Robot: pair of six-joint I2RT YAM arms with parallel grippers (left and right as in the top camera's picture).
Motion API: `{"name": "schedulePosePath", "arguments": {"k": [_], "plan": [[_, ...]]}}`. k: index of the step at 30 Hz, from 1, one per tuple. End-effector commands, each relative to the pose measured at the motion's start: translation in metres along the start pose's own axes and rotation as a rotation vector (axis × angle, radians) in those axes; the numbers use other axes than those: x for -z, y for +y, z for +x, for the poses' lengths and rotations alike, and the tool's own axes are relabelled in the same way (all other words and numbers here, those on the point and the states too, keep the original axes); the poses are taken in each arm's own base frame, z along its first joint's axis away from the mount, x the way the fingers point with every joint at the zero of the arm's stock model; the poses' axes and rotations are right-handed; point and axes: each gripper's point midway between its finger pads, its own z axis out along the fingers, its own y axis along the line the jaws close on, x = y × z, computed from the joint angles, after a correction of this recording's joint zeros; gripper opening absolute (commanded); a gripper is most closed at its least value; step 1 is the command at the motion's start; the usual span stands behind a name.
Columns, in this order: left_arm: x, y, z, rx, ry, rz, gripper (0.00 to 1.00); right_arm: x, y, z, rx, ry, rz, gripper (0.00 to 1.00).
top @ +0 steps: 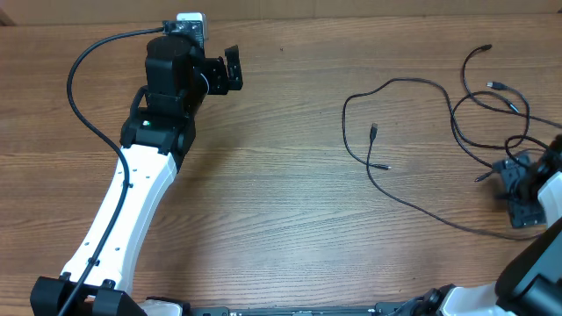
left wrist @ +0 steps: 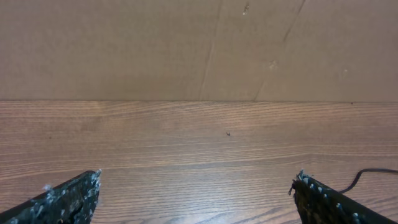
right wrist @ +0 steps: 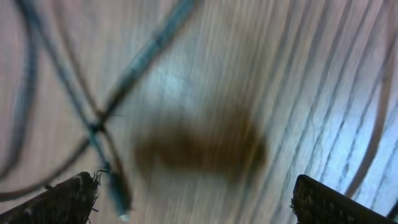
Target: Untangle cables
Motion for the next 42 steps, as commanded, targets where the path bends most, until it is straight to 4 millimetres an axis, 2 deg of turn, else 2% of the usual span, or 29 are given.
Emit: {"name": "schedulePosePath", "arguments": {"k": [1,5,11,18,24,29,32,39,42], "plan": [[0.000,0.000,-0.003,0.010,-0.007,0.000,0.99,0.000,0.013,0.007,0.041,0.048,-0.058,1.00],[0.000,0.000,-0.003,0.010,-0.007,0.000,1.00,0.003,0.028,0.013,0.049,0.091,-0.139,1.00],[0.000,0.000,-0.003,0.010,-0.007,0.000,1.00,0.004,0.042,0.002,0.049,0.046,-0.197,1.00],[0.000,0.001,-0.003,0.010,-0.007,-0.002,1.00,0.001,0.044,-0.001,0.051,0.039,-0.203,0.96],[0.000,0.005,-0.004,0.010,-0.012,-0.025,1.00,-0.013,0.045,0.013,0.086,0.081,-0.174,0.95],[0.000,0.005,-0.004,0.010,-0.012,-0.026,1.00,-0.015,0.048,0.016,0.110,0.050,-0.131,0.91],[0.000,0.007,-0.004,0.012,-0.012,-0.031,1.00,-0.015,0.050,0.016,0.107,0.033,-0.124,0.82],[0.000,0.008,-0.004,0.008,-0.012,-0.031,1.00,-0.016,0.048,0.007,0.107,-0.011,-0.099,0.31],[0.000,0.009,-0.004,0.005,-0.012,-0.034,1.00,-0.016,0.043,0.003,0.110,-0.037,-0.070,0.20]]}}
